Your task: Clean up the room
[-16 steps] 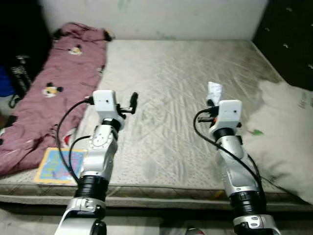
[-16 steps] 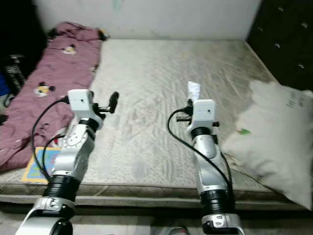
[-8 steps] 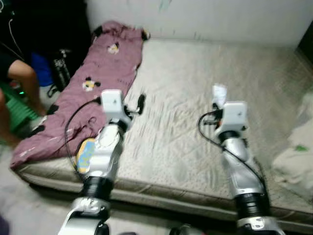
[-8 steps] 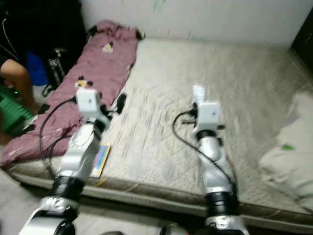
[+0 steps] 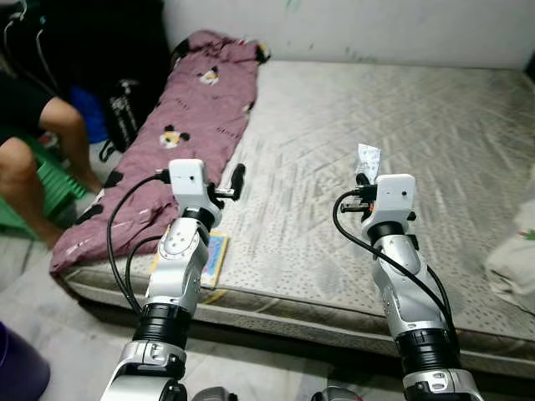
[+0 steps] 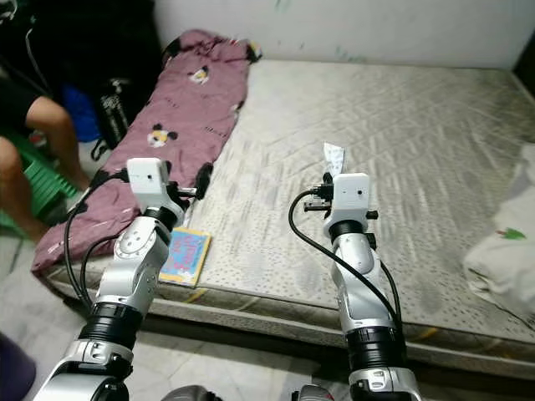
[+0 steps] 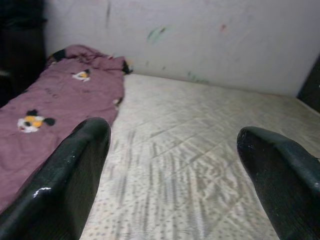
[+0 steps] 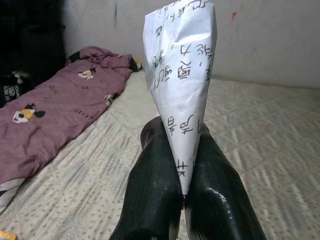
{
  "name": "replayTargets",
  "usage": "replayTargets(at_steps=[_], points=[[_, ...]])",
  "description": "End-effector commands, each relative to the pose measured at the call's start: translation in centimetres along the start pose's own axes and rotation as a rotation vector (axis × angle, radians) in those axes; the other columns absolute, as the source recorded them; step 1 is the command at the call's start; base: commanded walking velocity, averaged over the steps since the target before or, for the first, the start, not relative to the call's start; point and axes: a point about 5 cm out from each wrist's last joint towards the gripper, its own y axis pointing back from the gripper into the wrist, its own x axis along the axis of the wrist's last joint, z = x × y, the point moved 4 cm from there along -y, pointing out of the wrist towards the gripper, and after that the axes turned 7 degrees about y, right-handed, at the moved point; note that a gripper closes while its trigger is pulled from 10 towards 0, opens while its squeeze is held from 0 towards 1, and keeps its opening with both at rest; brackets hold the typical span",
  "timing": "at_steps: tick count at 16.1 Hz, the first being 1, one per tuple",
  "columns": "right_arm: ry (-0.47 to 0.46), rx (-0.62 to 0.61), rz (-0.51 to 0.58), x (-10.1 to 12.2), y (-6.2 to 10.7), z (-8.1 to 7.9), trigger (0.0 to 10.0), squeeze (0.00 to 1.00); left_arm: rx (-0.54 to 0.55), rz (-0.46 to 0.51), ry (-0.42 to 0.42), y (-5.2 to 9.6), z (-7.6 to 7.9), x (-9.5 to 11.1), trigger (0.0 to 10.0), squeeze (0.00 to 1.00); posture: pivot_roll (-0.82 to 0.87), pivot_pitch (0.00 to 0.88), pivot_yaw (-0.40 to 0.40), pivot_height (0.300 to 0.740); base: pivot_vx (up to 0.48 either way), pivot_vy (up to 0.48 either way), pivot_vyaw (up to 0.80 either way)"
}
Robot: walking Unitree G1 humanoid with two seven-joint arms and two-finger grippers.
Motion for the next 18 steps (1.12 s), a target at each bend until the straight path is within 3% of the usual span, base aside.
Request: replayTargets(at_steps=[1, 8, 11, 18], points=[[-0.006, 0.006, 0.006, 0.33, 0.10, -0.15, 10.0, 0.00, -0.008, 0.019, 0.006, 0.19, -0.28, 0.63, 10.0, 0.00, -0.09, 0.000, 0.071, 0.740, 0.000, 0.000, 0.00], [-0.008, 0.013, -0.007, 0.10, 0.51, -0.20, 10.0, 0.00, -0.029, 0.017, 0.033, 0.52, -0.01, 0.59, 10.0, 0.00, -0.09, 0.000, 0.067, 0.740, 0.304, 0.000, -0.53], [-0.011, 0.013, -0.010, 0.08, 0.54, -0.18, 10.0, 0.00, -0.023, 0.009, 0.038, 0.53, -0.04, 0.51, 10.0, 0.00, -0.09, 0.000, 0.066, 0.740, 0.354, 0.000, 0.00], [-0.036, -0.020, -0.002, 0.11, 0.66, 0.10, 10.0, 0.00, 0.014, -0.010, 0.012, 0.31, -0.76, 0.23, 10.0, 0.00, -0.10, 0.000, 0.107, 0.740, 0.000, 0.000, 0.00]])
